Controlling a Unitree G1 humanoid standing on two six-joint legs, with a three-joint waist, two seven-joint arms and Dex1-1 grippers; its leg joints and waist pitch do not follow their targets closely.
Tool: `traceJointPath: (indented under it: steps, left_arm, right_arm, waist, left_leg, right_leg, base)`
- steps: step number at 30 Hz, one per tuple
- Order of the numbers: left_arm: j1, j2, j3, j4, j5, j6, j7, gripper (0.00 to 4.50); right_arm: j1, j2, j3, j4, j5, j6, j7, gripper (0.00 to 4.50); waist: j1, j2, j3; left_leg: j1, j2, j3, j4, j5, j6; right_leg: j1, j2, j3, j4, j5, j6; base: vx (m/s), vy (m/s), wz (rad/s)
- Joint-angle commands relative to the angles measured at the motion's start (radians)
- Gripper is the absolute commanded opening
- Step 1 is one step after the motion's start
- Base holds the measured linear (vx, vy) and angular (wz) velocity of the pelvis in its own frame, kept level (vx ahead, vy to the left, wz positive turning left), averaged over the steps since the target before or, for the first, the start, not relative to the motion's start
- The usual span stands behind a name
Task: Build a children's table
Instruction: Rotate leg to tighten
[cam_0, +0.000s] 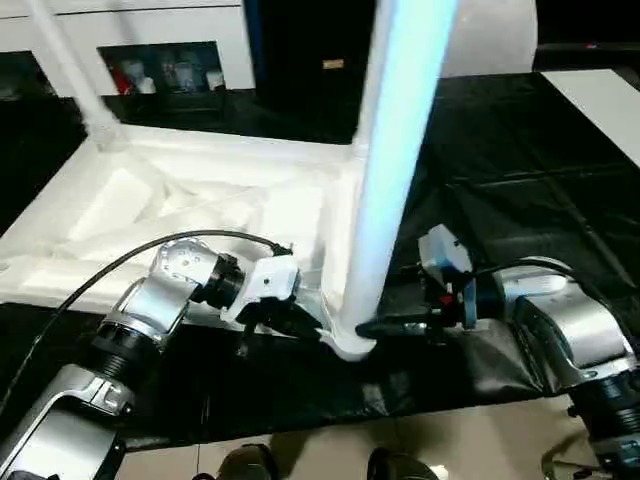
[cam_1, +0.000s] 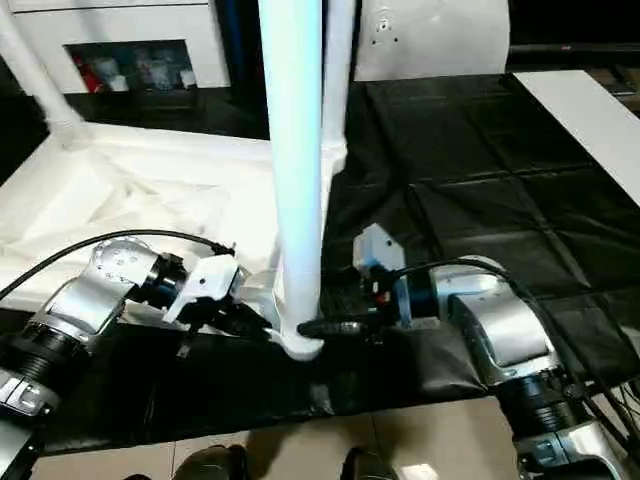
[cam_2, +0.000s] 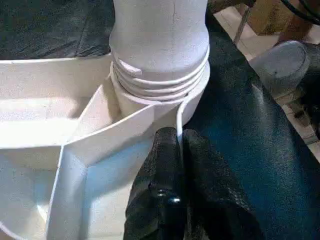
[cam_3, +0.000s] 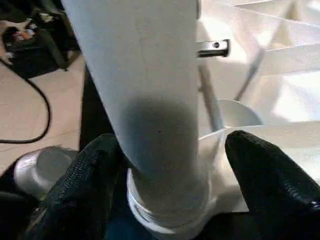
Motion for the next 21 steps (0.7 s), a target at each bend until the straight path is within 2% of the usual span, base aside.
traceJointPath:
  steps: [1,3,6,14,15,21]
  left_arm:
    - [-0.023,-0.006,-0.033,-0.007,0.002,-0.026,-0.037,0.00]
    - [-0.026,-0.010,-0.034,-0.001,0.003,-0.032,-0.042,0.00]
    - [-0.025,-0.011,-0.035,-0.001,0.001,-0.035,-0.044,0.00]
    - [-0.027,-0.011,-0.035,0.013,0.007,-0.043,-0.044,0.00]
    - [-0.026,-0.012,-0.033,0.015,0.007,-0.041,-0.039,0.00]
    - [-0.020,-0.033,-0.009,0.010,0.003,0.027,0.030,0.00]
  right_arm:
    - [-0.006,-0.004,0.009,-0.004,0.013,0.007,0.019,3.24]
    - [-0.006,-0.001,0.020,0.002,0.013,0.012,0.035,2.95]
    - [-0.006,-0.002,0.025,0.003,0.020,0.022,0.040,2.77]
    - [-0.010,-0.003,0.028,0.010,0.031,0.039,0.046,2.31]
    - [-0.008,-0.002,0.028,0.009,0.033,0.043,0.046,2.10]
    - [0.023,0.014,0.016,-0.029,0.057,0.073,0.017,1.97]
  waist:
    - [-0.008,-0.009,-0.074]
    - [-0.008,-0.009,-0.074]
    - [-0.007,-0.009,-0.073]
    - [-0.007,-0.008,-0.074]
    - [-0.007,-0.008,-0.074]
    - [-0.005,-0.006,-0.073]
  left_leg:
    - [0.020,0.031,0.004,-0.056,-0.156,0.092]
    - [0.020,0.031,0.003,-0.056,-0.164,0.088]
    - [0.020,0.031,0.003,-0.057,-0.168,0.081]
    - [0.020,0.031,0.003,-0.056,-0.156,0.085]
    - [0.020,0.031,0.003,-0.056,-0.159,0.085]
    - [0.022,0.031,0.003,-0.055,-0.161,0.083]
  right_leg:
    - [0.061,-0.045,0.028,-0.042,-0.155,-0.264]
    - [0.060,-0.045,0.027,-0.044,-0.175,-0.260]
    - [0.060,-0.046,0.028,-0.045,-0.189,-0.256]
    - [0.061,-0.045,0.026,-0.042,-0.168,-0.262]
    - [0.060,-0.045,0.026,-0.043,-0.171,-0.262]
    - [0.060,-0.046,0.026,-0.043,-0.171,-0.266]
  base:
    - [0.000,0.000,0.00]
    - [0.000,0.000,0.00]
    - [0.000,0.000,0.00]
    - [0.000,0.000,0.00]
    - [0.000,0.000,0.00]
    - [0.000,0.000,0.00]
